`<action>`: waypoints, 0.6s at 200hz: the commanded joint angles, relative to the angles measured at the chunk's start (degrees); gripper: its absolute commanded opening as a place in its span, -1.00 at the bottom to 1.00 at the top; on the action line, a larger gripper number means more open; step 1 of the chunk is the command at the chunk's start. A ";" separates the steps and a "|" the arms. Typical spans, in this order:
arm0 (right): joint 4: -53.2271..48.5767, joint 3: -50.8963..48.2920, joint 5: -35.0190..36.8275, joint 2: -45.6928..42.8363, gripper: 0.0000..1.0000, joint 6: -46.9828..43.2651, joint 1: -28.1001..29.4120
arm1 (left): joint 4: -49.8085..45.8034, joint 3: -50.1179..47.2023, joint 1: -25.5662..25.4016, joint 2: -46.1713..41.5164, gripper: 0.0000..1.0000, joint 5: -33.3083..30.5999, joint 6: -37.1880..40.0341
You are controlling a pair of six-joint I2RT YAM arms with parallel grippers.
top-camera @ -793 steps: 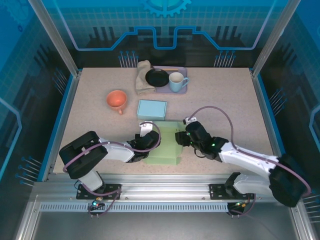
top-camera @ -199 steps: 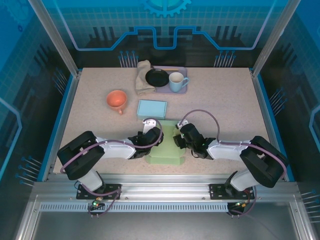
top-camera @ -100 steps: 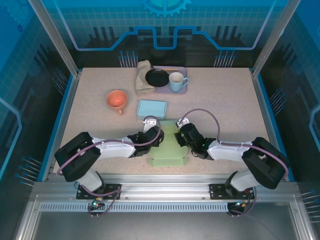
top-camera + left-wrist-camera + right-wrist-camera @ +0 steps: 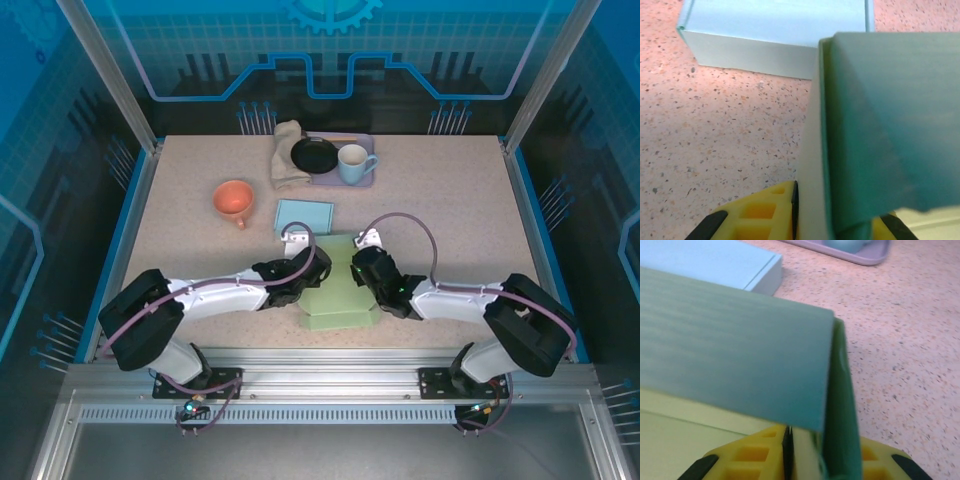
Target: Fold the paper box
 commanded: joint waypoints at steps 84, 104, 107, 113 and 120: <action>-13.22 7.46 15.13 7.02 -0.43 11.55 3.65 | -9.50 0.19 -0.19 -2.56 -0.68 -7.04 -10.77; -5.73 4.78 5.11 5.32 -0.32 8.75 3.39 | -9.54 0.34 -0.20 -2.48 -0.68 -7.39 -10.46; -5.14 4.64 4.17 5.04 -0.31 8.58 3.35 | -9.52 0.31 -0.19 -2.44 -0.67 -7.42 -10.41; -4.20 4.23 2.35 4.63 -0.27 8.17 3.37 | -9.54 0.43 -0.19 -2.27 -0.66 -7.61 -10.30; -3.01 3.79 0.04 4.10 -0.23 7.46 3.35 | -9.53 0.54 -0.15 -2.01 -0.66 -7.69 -10.20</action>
